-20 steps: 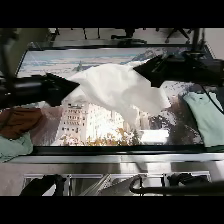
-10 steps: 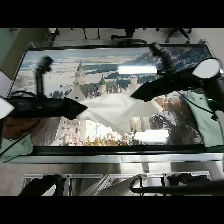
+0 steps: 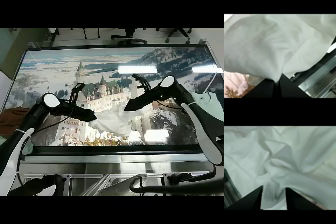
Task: Fold the shirts.
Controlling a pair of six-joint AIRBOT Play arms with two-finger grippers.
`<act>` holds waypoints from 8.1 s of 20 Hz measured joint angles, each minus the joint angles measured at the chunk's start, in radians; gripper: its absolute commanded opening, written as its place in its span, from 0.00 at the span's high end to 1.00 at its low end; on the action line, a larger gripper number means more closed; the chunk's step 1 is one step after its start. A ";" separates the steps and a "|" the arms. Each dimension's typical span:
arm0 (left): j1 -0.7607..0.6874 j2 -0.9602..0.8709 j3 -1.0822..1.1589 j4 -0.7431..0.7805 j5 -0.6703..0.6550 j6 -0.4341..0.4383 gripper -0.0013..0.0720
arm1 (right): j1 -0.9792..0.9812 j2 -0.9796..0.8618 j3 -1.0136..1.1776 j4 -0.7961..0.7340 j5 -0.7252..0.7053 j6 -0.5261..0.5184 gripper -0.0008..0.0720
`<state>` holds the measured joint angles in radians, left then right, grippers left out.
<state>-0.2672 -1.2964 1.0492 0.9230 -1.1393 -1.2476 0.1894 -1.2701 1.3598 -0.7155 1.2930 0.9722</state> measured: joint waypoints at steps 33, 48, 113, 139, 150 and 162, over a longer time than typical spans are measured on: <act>0.156 0.046 0.066 -0.010 -0.077 0.075 0.97 | 0.038 0.240 -0.336 0.051 -0.306 0.015 0.96; 0.191 0.518 0.800 -0.135 -0.188 -0.034 0.97 | -0.100 0.629 0.620 -0.194 -0.187 0.033 0.96; 0.360 -0.702 0.961 0.045 0.056 -0.126 0.01 | -0.013 0.643 -0.822 -0.113 -0.384 0.482 0.96; 0.048 0.078 -0.565 -0.113 0.408 -0.220 0.84 | -0.068 0.482 -0.671 -0.269 -0.058 -0.016 0.11; -0.012 0.027 -0.332 0.038 0.224 -0.185 0.97 | 0.016 0.380 -0.535 0.014 -0.158 -0.031 0.96; 0.166 0.503 0.513 0.142 -0.165 -0.241 0.97 | -0.296 0.575 0.304 0.115 -0.102 0.154 0.96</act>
<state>-0.1009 -0.7937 1.5627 1.0649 -1.3045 -1.4891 -0.1070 -0.6949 1.6638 -0.6006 1.1912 1.1259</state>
